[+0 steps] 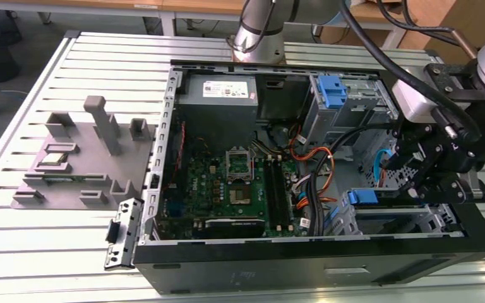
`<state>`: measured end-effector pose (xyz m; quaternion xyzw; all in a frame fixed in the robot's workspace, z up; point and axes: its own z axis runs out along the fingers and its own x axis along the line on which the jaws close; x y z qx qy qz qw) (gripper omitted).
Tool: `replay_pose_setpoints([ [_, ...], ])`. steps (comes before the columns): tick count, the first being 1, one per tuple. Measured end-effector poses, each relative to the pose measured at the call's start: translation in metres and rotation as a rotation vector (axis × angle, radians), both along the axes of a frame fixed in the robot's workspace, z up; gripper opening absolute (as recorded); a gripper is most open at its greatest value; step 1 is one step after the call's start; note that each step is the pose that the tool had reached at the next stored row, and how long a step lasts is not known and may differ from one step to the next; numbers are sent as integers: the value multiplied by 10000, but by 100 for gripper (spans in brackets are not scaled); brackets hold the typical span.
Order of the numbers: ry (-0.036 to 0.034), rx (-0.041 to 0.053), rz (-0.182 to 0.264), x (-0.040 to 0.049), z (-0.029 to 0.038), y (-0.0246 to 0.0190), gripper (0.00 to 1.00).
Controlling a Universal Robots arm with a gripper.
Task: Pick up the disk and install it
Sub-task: 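Insert the disk into the insertion slot, then insert the first disk wire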
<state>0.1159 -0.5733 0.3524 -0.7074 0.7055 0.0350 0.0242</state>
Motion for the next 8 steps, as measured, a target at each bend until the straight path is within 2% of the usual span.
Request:
replay_pose_setpoints([
  [8,0,2,-1,-1,-5,0,48],
])
